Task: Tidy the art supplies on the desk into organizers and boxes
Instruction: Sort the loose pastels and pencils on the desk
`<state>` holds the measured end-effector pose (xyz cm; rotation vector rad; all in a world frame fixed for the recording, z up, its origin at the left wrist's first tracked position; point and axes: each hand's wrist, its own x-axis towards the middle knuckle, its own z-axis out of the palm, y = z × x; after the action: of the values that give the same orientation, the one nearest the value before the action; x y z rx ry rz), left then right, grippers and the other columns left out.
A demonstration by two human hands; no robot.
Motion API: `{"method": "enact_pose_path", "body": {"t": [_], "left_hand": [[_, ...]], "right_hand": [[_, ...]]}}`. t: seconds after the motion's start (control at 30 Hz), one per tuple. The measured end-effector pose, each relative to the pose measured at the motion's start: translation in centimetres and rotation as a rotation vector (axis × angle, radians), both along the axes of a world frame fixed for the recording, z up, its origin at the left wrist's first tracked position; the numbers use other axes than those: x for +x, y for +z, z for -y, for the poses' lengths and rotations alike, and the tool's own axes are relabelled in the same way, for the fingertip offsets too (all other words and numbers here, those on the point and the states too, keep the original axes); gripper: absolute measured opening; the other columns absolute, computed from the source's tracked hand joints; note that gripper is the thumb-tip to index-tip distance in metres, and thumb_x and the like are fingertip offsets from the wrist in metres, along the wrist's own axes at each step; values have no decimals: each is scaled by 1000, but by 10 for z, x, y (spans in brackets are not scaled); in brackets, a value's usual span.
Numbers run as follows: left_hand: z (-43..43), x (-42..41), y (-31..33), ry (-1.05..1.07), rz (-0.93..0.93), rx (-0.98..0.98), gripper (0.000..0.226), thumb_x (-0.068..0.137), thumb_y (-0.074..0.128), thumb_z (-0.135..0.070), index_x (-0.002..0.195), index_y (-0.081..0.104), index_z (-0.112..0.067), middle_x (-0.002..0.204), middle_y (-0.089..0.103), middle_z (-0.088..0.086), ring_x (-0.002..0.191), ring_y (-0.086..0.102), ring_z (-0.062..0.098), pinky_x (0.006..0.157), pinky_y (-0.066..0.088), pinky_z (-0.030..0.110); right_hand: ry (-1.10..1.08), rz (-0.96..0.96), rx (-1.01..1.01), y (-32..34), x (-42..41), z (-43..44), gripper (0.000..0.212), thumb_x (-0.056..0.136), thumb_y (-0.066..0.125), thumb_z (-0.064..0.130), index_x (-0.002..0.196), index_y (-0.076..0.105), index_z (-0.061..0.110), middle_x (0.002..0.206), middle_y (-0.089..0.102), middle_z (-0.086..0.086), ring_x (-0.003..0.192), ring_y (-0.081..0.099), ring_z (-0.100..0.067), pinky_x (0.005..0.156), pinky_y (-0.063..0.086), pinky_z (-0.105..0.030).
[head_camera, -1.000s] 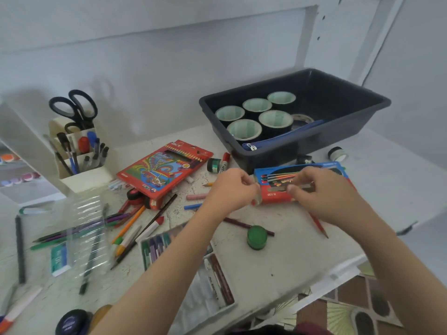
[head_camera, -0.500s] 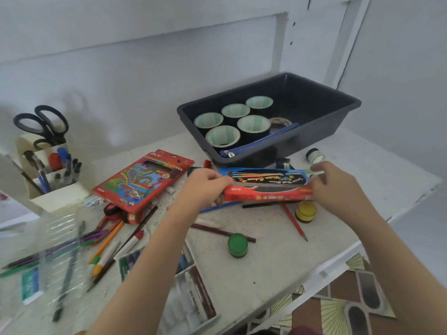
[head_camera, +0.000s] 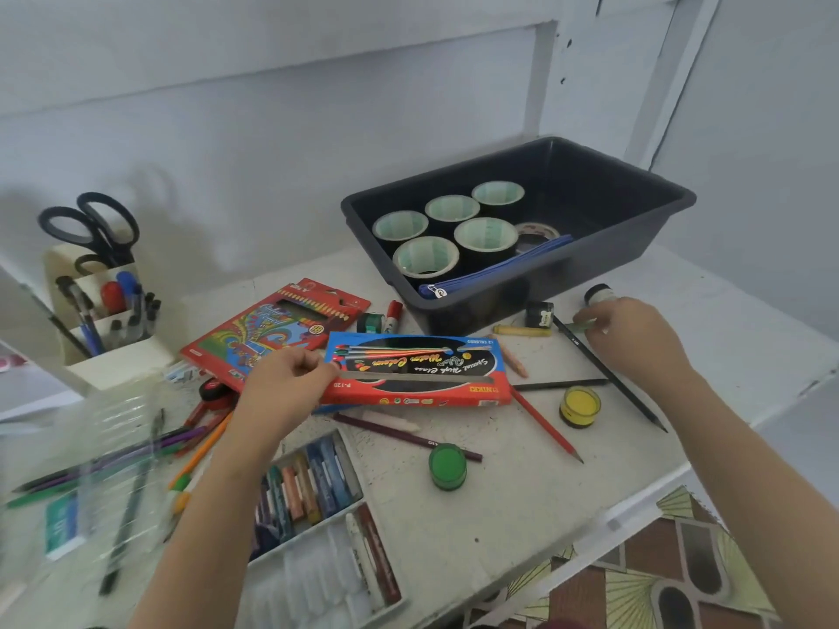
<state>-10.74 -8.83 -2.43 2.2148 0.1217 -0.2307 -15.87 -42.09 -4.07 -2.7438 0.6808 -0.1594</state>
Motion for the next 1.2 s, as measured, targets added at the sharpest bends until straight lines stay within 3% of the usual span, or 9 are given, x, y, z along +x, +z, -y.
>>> {"method": "enact_pose_path", "body": {"t": [0.23,0.47,0.6,0.7,0.77,0.87,1.0,1.1,1.2], "left_hand": [[-24,3,-1,102,151,130,10,84,66,-24,75,63,-22,75,65,-6,73,59,11,62,39,28],[-18,-2,-1,85,284,133,10,84,64,-26,92,59,-27,85,60,-16,75,51,-4,68,39,30],[-12,-3,1,73,300,97,6,86,62,-22,92,61,-25,85,59,-17,76,51,-3,63,41,26],[-13,-4,0,60,298,92,6,86,63,-22,89,60,-27,83,59,-17,76,50,-4,60,34,16],[-13,-5,-1,57,295,93,8,86,63,-22,85,60,-28,81,60,-18,75,51,-4,58,32,15],[-18,-6,-2,66,288,73,9,85,64,-20,81,60,-29,79,61,-17,72,54,-1,57,33,17],[-28,-9,-2,90,279,36,12,84,64,-19,78,61,-29,77,62,-15,66,59,5,56,46,25],[-36,-14,-2,131,298,2,15,84,64,-14,75,62,-25,71,62,-9,52,56,-8,37,38,8],[-47,-19,-3,178,300,18,22,83,65,-11,70,60,-27,65,60,-10,49,53,-11,41,35,1]], "right_hand": [[39,26,-86,-5,8,5,19,91,57,16,103,71,18,105,59,-10,97,52,-25,70,36,-26],[108,25,-137,-4,6,5,17,93,53,17,102,67,15,100,63,-9,91,48,-21,69,33,-26],[114,83,-108,-5,6,2,20,95,52,19,112,61,14,107,64,-9,96,52,-23,73,38,-26],[117,130,-89,-5,8,-2,29,97,48,19,123,57,14,117,61,-9,107,51,-25,82,39,-29],[135,161,-84,-4,8,-6,29,96,47,18,123,58,12,116,60,-10,103,49,-23,80,36,-27],[165,264,-64,1,6,-14,21,93,51,17,111,60,10,104,62,-8,88,46,-15,73,35,-25],[286,403,2,20,-1,-36,6,86,58,15,91,56,14,80,57,0,72,51,-14,59,37,-22],[429,481,113,38,-9,-62,9,83,61,15,83,52,17,65,53,2,58,48,-10,50,38,-22],[617,479,330,53,-20,-99,11,81,62,17,79,53,23,58,52,7,53,48,-7,49,36,-15]]}}
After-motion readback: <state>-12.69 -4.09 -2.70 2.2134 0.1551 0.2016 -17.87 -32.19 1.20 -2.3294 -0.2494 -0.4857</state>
